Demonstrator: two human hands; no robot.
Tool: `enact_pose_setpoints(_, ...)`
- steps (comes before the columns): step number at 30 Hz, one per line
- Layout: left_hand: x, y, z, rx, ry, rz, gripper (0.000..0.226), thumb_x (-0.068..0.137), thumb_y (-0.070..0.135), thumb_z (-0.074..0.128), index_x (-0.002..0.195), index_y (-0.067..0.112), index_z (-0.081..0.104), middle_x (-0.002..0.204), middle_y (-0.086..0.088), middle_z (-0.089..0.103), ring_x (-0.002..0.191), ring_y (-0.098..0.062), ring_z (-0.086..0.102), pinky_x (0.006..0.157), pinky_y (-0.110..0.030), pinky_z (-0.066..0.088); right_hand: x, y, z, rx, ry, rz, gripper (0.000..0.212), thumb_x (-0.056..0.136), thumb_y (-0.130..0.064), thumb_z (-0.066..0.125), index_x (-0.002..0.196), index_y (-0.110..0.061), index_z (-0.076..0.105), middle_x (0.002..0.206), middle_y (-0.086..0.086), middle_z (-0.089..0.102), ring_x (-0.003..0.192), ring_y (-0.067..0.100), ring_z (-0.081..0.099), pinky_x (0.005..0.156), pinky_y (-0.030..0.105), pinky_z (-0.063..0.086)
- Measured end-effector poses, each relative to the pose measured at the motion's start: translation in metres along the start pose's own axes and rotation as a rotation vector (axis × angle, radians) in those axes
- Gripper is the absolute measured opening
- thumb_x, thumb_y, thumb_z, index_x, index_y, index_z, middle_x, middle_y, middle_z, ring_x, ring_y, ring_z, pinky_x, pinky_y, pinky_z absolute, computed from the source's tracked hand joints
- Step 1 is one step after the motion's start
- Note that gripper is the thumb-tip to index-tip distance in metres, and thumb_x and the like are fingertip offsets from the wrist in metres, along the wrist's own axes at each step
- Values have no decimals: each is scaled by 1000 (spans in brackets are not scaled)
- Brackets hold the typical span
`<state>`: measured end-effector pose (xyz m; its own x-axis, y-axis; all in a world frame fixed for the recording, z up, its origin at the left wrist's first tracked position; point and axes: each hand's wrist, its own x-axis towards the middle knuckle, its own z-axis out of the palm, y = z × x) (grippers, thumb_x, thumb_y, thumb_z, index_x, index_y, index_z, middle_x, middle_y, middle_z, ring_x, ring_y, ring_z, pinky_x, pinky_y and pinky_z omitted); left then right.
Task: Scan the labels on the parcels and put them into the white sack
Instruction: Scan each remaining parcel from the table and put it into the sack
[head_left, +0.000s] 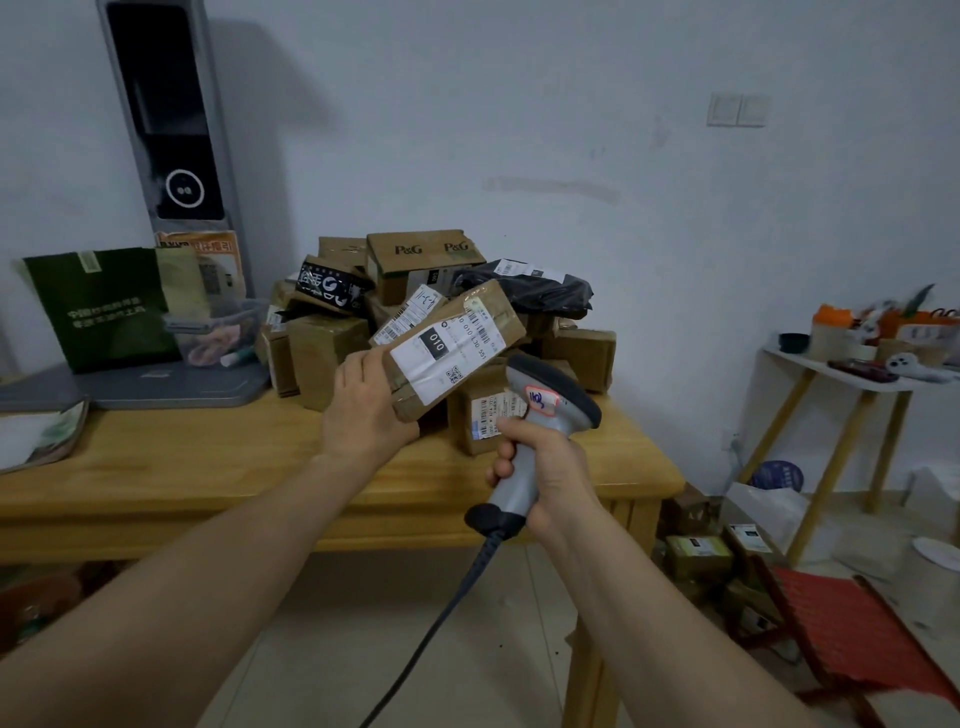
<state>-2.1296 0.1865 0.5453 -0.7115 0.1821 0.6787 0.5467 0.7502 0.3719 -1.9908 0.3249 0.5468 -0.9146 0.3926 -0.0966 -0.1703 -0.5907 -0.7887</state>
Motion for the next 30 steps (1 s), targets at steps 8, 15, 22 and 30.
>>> enact_pose_setpoints(8,-13,-5,-26,-47,93,-24,99,58,21,87,140,7,33,136,-13,39,128,-29,36,97,-41,41,-19,-3,36,71,-65,16,16,81,0,66,83,-7,52,53,3,51,38,12,45,42,24,46)
enact_pose_setpoints(15,-16,-13,-36,-39,125,-54,96,59,20,86,139,7,34,135,-13,39,128,-28,36,95,-42,44,-29,-5,51,47,-52,8,16,81,2,66,82,-6,52,52,3,52,38,13,46,41,25,47)
enact_pose_setpoints(22,-17,-20,-39,-41,149,-62,97,59,19,86,139,7,33,136,-13,39,129,-28,36,94,-40,44,-31,-4,61,26,-63,18,15,82,2,65,76,-4,54,49,3,50,38,12,44,41,24,46)
enact_pose_setpoints(30,-19,-30,-44,-32,169,-60,97,59,19,87,139,8,33,135,-12,39,126,-27,38,93,-39,44,-30,1,71,34,-75,33,14,82,1,65,77,-5,54,49,3,49,35,11,43,41,23,45)
